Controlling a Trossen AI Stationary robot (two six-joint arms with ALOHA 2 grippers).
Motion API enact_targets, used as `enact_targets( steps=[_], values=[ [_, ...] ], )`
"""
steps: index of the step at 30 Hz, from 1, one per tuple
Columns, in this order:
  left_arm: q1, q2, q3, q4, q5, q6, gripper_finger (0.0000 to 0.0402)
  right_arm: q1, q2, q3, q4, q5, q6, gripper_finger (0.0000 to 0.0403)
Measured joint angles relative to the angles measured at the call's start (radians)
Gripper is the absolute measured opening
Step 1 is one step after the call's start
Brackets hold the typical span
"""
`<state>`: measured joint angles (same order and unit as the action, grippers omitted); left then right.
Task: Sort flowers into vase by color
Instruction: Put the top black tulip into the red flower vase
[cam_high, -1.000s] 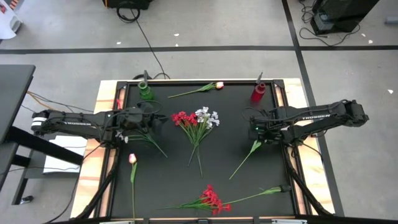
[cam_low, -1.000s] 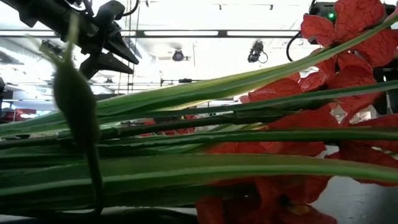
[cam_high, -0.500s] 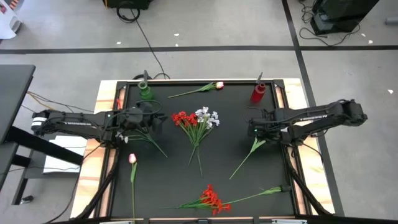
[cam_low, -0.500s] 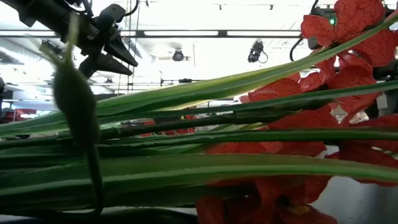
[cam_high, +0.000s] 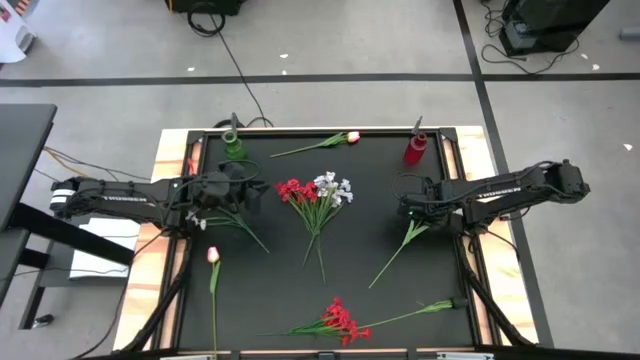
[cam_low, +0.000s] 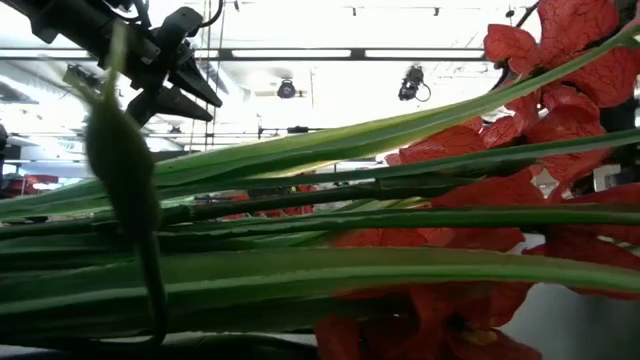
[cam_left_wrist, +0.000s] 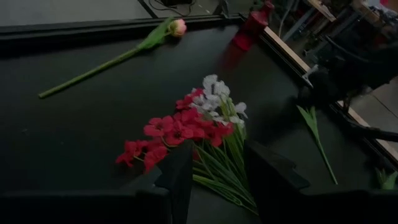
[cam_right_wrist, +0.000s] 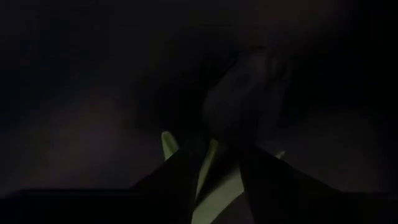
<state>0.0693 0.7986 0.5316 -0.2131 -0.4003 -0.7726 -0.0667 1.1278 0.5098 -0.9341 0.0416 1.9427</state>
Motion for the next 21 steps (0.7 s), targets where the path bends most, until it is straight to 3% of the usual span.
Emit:
enact_targets(
  steps=[9, 21],
  values=[
    [0.068, 0.000, 0.000, 0.007, 0.000, 0.008, 0.0148, -0.002, -0.002, -0.064, 0.082, 0.018, 0.021, 0.0099],
    [0.080, 0.000, 0.000, 0.014, 0.007, 0.019, 0.0148, 0.001, 0.000, -0.044, 0.110, 0.022, 0.011, 0.0010]
  ],
)
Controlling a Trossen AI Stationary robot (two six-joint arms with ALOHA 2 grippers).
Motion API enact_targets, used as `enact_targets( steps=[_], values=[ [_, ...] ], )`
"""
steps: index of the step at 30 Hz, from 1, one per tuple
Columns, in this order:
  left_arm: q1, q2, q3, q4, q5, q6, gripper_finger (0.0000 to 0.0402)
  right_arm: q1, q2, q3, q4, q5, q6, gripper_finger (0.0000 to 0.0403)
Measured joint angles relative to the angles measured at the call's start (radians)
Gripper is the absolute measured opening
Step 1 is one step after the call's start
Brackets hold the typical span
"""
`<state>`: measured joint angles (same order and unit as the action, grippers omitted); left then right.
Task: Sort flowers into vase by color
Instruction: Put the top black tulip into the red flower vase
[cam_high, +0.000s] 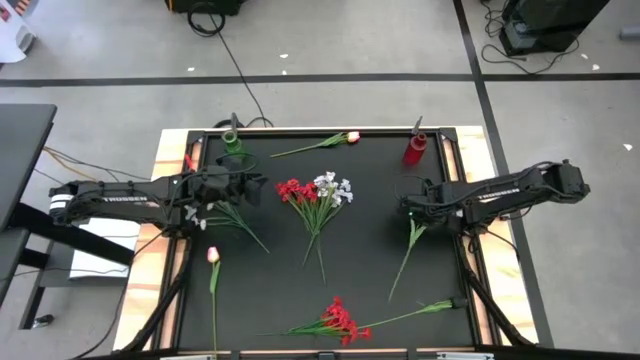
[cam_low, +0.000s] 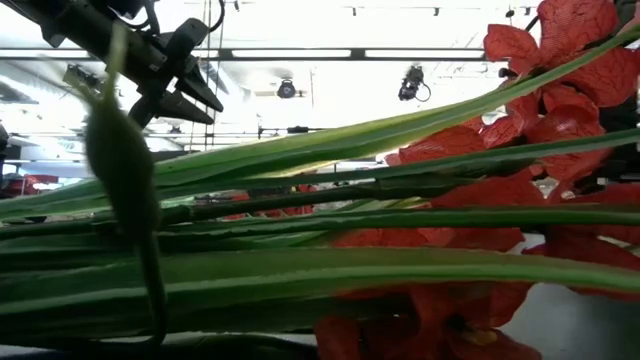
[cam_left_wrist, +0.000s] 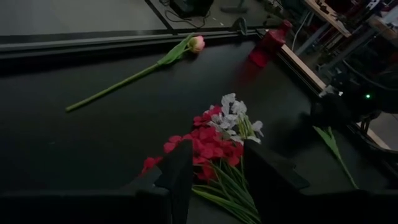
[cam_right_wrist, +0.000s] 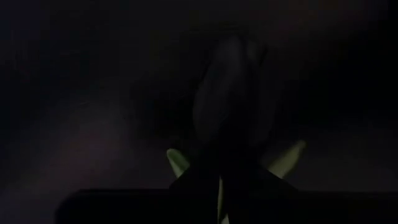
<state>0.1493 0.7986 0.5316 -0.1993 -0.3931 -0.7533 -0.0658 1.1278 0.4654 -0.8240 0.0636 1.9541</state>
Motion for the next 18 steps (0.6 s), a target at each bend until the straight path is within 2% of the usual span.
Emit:
enact_targets(
  steps=[5, 9, 13, 18],
  values=[
    [-0.001, 0.000, 0.000, 0.005, 0.004, -0.006, 0.0148, -0.004, -0.002, 0.077, 0.120, 0.065, -0.110, 0.0019],
    [0.000, 0.000, 0.000, 0.016, 0.004, -0.017, 0.0148, -0.032, -0.002, 0.154, 0.185, 0.183, -0.220, 0.0014],
    [0.000, 0.000, 0.000, 0.016, 0.004, -0.019, 0.0148, -0.086, -0.002, 0.238, 0.182, 0.304, -0.421, 0.0012],
    [0.000, 0.000, 0.000, 0.016, 0.005, -0.037, 0.0148, -0.167, -0.002, 0.362, 0.181, 0.429, -0.747, 0.0015]
  ],
)
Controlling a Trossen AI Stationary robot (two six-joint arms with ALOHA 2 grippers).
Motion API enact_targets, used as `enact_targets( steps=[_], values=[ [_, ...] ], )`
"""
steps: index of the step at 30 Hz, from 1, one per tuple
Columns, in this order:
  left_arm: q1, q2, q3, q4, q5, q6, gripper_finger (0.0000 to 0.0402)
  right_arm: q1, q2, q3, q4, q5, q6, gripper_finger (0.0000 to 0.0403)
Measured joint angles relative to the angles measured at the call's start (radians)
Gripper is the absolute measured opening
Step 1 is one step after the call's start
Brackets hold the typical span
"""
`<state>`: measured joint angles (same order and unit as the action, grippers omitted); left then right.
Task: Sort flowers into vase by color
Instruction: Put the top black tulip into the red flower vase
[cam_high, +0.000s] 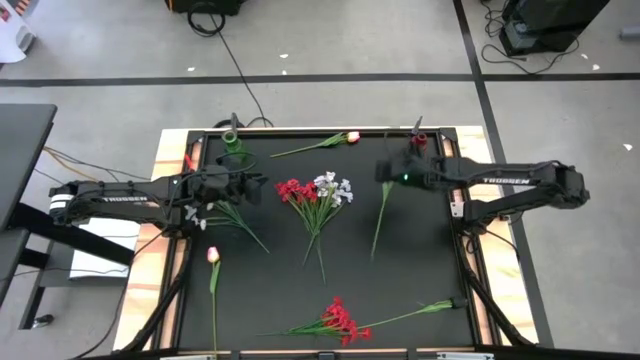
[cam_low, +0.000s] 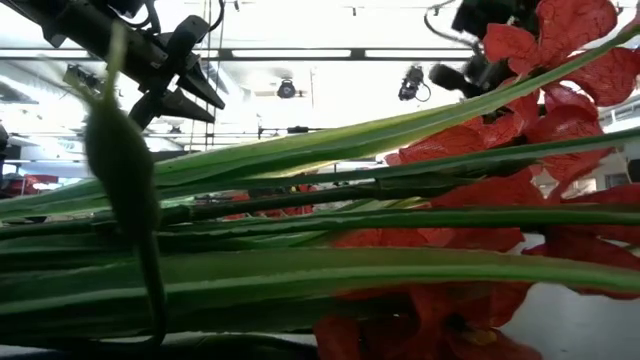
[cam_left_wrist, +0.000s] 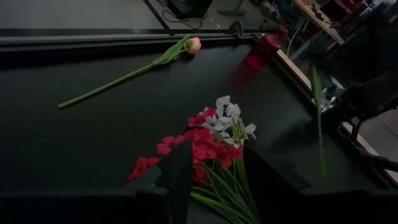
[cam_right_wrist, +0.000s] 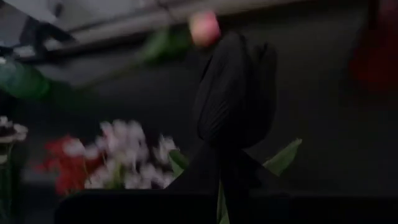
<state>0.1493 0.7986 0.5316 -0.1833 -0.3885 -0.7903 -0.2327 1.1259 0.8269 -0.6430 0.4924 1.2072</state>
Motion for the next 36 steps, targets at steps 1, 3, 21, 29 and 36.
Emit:
enact_targets(
  steps=[1, 3, 21, 29, 36],
  values=[
    [0.000, 0.000, 0.000, 0.000, 0.000, -0.008, 0.0148, -0.016, 0.000, 0.028, -0.001, 0.026, -0.063, 0.0015],
    [0.000, 0.000, 0.000, 0.000, 0.000, -0.020, 0.0148, -0.052, 0.000, 0.086, -0.001, 0.077, -0.175, 0.0015],
    [-0.007, 0.000, 0.000, -0.001, 0.001, -0.072, 0.0148, -0.381, -0.074, 0.301, 0.171, 0.254, -0.770, 0.0016],
    [-0.007, 0.000, 0.000, -0.001, 0.001, -0.073, 0.0148, -0.472, -0.130, 0.301, 0.332, 0.245, -0.983, 0.0016],
    [-0.007, 0.000, 0.000, -0.001, 0.001, -0.105, 0.0148, -0.537, -0.158, 0.301, 0.349, 0.247, -1.045, 0.0016]
  ],
)
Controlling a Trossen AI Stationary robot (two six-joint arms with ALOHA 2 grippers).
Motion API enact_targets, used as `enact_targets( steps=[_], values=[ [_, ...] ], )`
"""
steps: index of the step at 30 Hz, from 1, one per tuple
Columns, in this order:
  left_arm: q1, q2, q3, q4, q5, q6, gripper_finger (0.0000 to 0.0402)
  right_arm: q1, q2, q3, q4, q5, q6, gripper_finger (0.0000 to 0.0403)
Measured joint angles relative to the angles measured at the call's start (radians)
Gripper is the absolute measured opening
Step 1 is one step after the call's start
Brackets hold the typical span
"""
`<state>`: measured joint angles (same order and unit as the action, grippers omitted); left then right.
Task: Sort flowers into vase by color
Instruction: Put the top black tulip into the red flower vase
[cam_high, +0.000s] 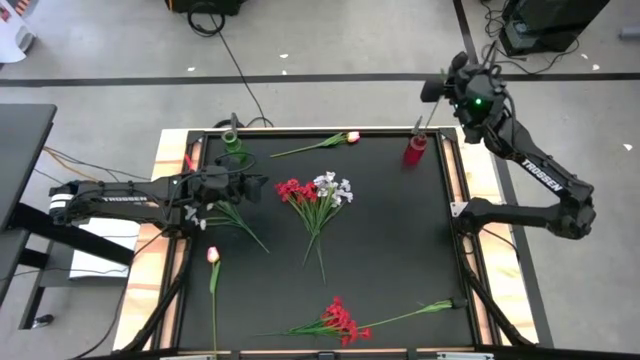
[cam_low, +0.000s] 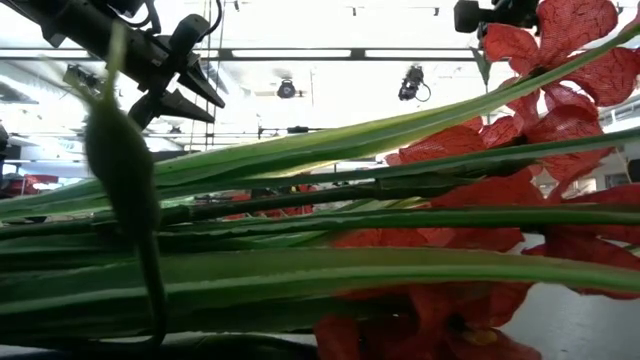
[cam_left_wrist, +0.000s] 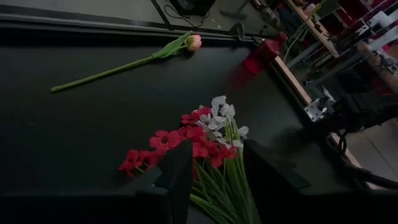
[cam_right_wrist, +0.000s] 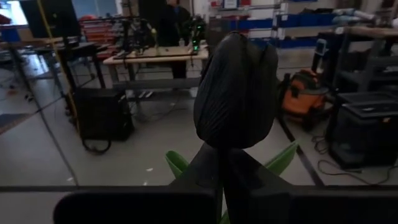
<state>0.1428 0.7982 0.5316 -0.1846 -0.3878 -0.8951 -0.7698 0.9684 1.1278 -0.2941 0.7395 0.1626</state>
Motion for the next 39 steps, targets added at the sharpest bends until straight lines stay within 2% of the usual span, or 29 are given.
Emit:
enact_targets(
  steps=[9, 13, 21, 28, 33, 39],
  values=[
    [0.009, 0.000, 0.000, 0.001, -0.001, -0.009, 0.0148, -0.030, 0.030, 0.000, 0.072, -0.004, -0.058, 0.0016],
    [0.011, 0.000, 0.000, 0.000, -0.001, -0.011, 0.0148, -0.038, 0.036, 0.000, 0.054, 0.000, -0.078, 0.0016],
    [0.011, 0.000, 0.000, 0.000, -0.001, -0.011, 0.0148, -0.038, 0.050, 0.000, 0.001, 0.000, -0.034, 0.0016],
    [0.011, 0.000, 0.000, 0.000, -0.001, -0.007, 0.0148, -0.037, 0.071, -0.049, 0.042, -0.008, -0.019, 0.0020],
    [0.011, 0.000, 0.000, -0.001, -0.001, -0.002, 0.0148, -0.037, 0.074, -0.083, -0.025, -0.015, 0.086, 0.0048],
    [0.011, 0.000, 0.000, 0.001, -0.012, 0.021, 0.0148, -0.039, 0.074, -0.106, -0.111, -0.149, 0.167, 0.0105]
  ],
)
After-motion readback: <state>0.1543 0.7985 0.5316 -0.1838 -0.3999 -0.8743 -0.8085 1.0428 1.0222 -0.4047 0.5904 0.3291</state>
